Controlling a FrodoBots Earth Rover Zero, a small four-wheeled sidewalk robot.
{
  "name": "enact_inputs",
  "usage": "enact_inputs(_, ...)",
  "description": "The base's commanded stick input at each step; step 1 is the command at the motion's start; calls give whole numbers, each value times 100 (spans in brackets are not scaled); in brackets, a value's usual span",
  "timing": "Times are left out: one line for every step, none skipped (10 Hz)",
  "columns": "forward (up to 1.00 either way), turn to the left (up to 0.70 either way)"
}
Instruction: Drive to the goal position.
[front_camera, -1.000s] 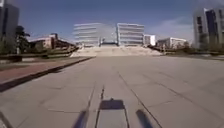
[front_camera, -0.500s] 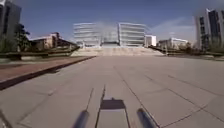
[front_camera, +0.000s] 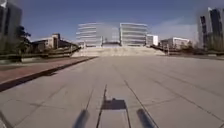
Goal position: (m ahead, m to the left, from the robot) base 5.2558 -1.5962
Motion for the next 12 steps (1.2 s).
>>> enact_inputs(70,1)
enact_inputs(70,0)
enact_inputs(70,0)
enact_inputs(70,0)
enact_inputs(70,-6)
enact_inputs(70,-14)
enact_inputs(70,-14)
enact_inputs(70,-14)
enact_inputs(70,-14)
enact_inputs(70,-14)
enact_inputs(70,-8)
enact_inputs(70,0)
